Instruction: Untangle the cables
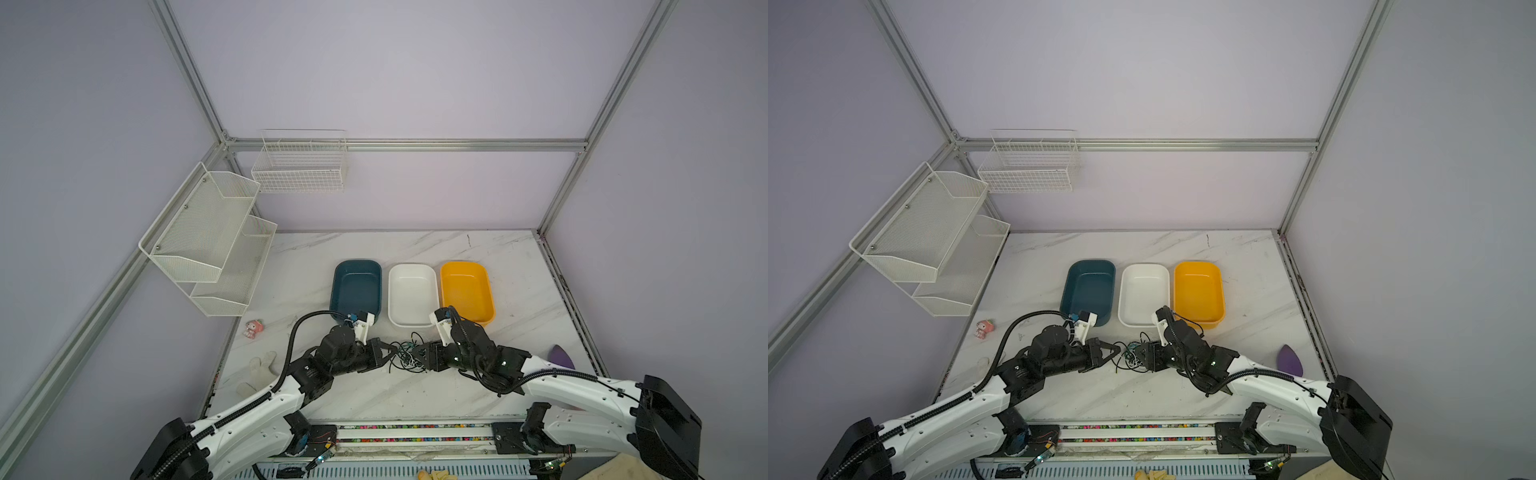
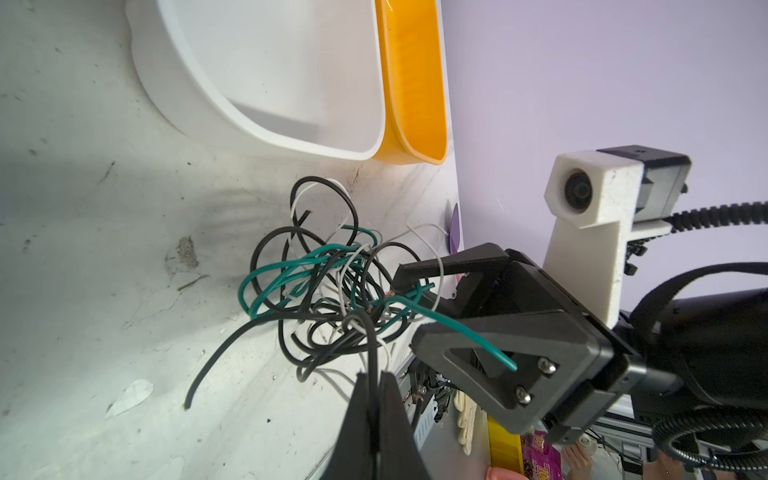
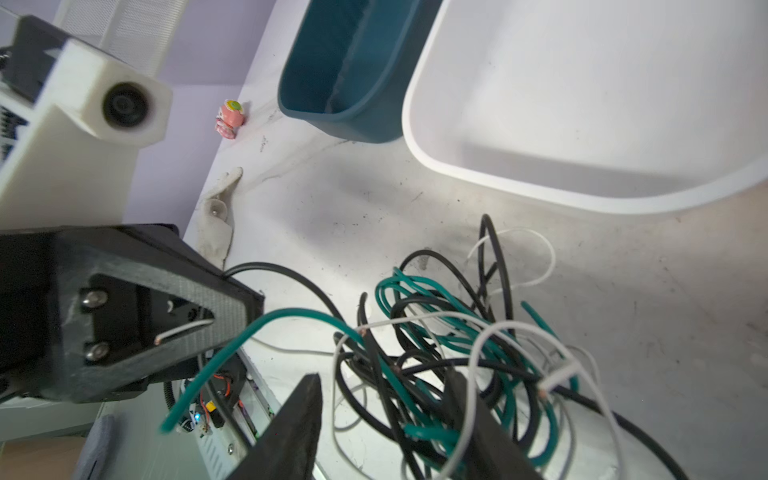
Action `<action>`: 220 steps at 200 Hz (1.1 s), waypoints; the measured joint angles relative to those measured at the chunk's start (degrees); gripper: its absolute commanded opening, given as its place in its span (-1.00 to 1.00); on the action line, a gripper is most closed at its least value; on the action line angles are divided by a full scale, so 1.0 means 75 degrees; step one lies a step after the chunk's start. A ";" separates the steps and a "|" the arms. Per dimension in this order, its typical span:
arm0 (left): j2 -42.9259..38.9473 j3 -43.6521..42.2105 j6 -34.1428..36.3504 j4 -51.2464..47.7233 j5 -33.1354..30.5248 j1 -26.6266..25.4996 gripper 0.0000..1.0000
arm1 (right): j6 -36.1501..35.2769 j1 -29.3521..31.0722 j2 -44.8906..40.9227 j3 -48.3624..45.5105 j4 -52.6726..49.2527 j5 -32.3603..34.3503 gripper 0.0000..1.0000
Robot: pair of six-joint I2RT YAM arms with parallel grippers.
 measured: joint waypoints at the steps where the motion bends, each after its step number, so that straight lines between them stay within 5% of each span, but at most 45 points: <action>1: 0.0000 0.0006 0.0003 -0.0003 0.0000 0.0000 -1.00 | -0.0015 0.0000 -0.0023 0.0006 0.0000 -0.0006 0.11; 106: 0.0303 0.0204 0.0312 -0.0303 0.0134 -0.0041 -1.00 | -0.0181 -0.0035 -0.0195 0.0061 -0.0323 -0.0093 0.30; 220: 0.0417 0.0664 0.0670 -0.1478 -0.0437 -0.0044 -1.00 | 0.0373 -0.0487 0.0038 0.0251 -0.1667 0.0268 0.16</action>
